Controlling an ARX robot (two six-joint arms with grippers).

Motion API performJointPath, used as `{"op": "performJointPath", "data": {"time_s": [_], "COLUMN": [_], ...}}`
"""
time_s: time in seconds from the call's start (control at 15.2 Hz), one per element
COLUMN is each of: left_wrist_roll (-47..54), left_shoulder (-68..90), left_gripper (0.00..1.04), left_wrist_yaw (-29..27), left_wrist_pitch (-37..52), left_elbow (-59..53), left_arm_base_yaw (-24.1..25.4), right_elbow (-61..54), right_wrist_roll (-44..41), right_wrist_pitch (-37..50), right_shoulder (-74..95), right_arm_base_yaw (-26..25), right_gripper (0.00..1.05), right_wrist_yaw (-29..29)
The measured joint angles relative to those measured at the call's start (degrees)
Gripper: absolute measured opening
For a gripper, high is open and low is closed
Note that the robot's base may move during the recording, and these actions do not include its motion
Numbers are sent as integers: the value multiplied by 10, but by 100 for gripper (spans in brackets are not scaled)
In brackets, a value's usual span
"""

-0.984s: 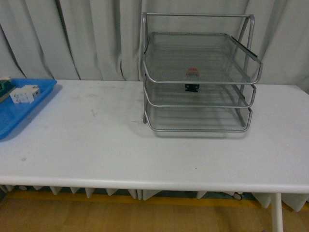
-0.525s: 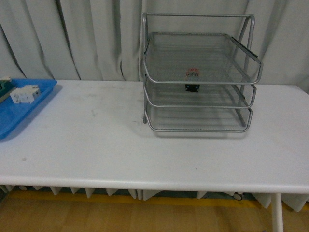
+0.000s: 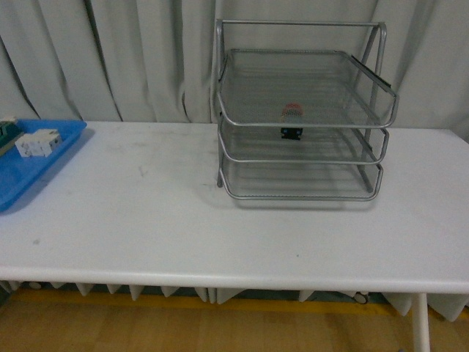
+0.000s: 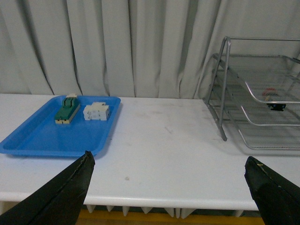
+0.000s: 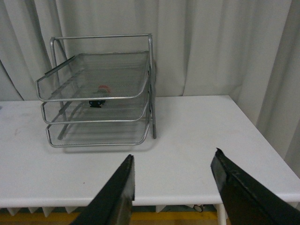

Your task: Place button on rack with both arms

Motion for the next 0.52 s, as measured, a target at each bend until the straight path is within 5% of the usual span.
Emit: {"op": "performJointPath", "data": {"time_s": [0.26,0.52], "left_wrist_roll": [0,0], "left_shoulder": [0,0], "left_gripper": [98,98], "left_wrist_yaw": [0,0], "left_wrist_pitch": [0,0], "left_elbow": [0,0], "left_arm_base_yaw": [0,0], "right_elbow": [0,0], "right_wrist_roll": [0,0], "right_wrist_pitch": [0,0], "right_shoulder": [0,0], "right_arm_base_yaw": [0,0], "right_gripper": [97,98], "right_wrist_yaw": [0,0]}}
